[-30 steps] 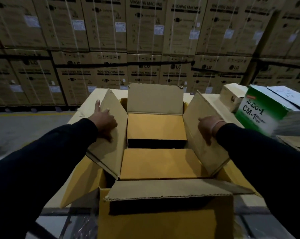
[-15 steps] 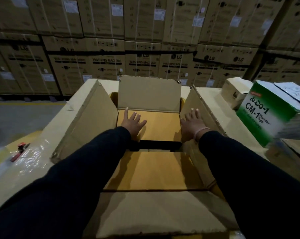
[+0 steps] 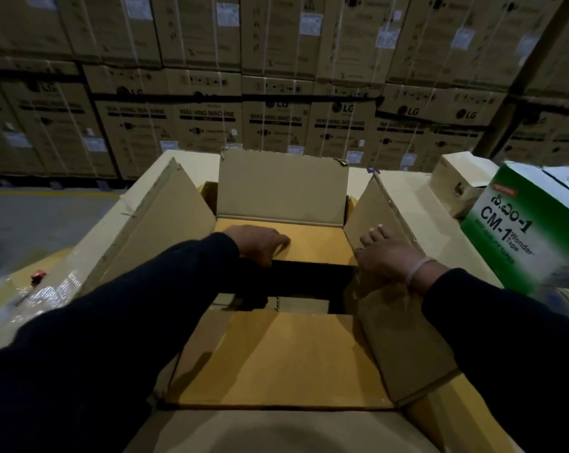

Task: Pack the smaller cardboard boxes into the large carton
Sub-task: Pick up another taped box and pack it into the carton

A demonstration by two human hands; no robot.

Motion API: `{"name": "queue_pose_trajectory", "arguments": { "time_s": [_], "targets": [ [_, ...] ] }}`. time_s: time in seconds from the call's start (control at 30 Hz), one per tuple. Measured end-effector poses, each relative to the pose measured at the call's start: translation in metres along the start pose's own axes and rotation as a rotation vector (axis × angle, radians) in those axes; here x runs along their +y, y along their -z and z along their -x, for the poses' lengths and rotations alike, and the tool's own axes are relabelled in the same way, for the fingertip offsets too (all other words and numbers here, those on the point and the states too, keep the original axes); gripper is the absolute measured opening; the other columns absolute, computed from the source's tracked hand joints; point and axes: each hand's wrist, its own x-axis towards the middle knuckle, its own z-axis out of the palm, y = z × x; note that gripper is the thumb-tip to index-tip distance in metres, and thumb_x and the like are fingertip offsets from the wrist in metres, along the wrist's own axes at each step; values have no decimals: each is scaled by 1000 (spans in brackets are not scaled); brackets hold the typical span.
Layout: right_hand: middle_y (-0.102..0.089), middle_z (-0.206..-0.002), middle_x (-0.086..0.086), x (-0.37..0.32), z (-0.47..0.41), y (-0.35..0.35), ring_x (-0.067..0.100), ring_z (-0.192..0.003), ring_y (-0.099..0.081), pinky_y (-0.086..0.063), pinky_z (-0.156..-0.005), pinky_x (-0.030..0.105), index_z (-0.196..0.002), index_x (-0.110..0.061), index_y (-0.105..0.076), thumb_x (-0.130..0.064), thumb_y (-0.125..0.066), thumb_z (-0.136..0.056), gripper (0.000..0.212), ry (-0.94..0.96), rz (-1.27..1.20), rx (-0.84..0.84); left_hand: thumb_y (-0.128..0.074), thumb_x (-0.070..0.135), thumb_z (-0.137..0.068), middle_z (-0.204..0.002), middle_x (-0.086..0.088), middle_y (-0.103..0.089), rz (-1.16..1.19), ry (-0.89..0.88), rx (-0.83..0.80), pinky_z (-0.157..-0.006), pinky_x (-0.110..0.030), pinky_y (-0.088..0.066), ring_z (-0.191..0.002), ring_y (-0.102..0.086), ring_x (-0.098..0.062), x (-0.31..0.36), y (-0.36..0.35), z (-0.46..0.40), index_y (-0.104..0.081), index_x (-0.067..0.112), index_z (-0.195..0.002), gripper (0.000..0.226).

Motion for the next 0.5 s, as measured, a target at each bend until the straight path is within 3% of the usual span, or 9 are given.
{"name": "queue_pose_trajectory", "arguments": {
  "time_s": [0.07,0.13,0.27,0.33,0.4,0.43,0.5],
  "targets": [
    [-21,-169,18,-1,-3,4,42,-158,-9,1,-129,54,-161,-11,-32,-70,-59,-91,96,1,-38,1,-73,33,-86,-143,1,-53,51,18,-52,-91,-39,-51,-115,-58,-23,-7,35,-7,-37,37,-152,75],
    [-24,-167,18,-1,-4,8,42,-156,-15,-4,-129,53,-163,-5,-22,-71,-62,-89,106,-27,-67,35,-71,28,-89,-142,3,-54,97,18,-60,-90,-37,-49,-119,-57,-22,-14,65,-12,-41,34,-151,70],
    [0,-170,29,4,4,10,47,-158,2,3,-129,56,-163,4,5,-69,-55,-95,116,-119,-39,97,-64,19,-96,-143,-7,-56,-76,58,150,-108,-52,-45,-126,-56,-28,-24,96,-27,-43,24,-150,58],
    [5,-169,32,5,8,7,48,-158,6,5,-128,57,-162,3,9,-70,-52,-94,117,-136,-19,115,-59,9,-96,-155,-17,-41,-235,125,405,-117,-68,-26,-143,-40,-37,-26,93,-39,-23,20,-159,73],
    [5,-169,32,5,11,3,49,-157,7,7,-127,58,-165,-4,8,-74,-52,-92,118,-116,6,109,-60,6,-94,-168,-23,-5,-334,210,632,-116,-76,-9,-155,-1,-45,-25,89,-44,3,21,-163,94],
    [3,-170,31,5,12,1,49,-157,6,8,-127,59,-166,-7,4,-76,-53,-90,117,-99,25,112,-62,9,-92,-168,-23,11,-351,245,676,-116,-75,-6,-153,13,-46,-24,85,-47,10,20,-163,102],
    [-4,-171,26,6,15,-4,48,-158,5,11,-126,61,-167,-12,-10,-77,-53,-88,112,-71,66,130,-61,17,-94,-165,-20,27,-335,255,612,-117,-73,-4,-151,22,-47,-23,70,-57,16,24,-162,104]
  ]
}}
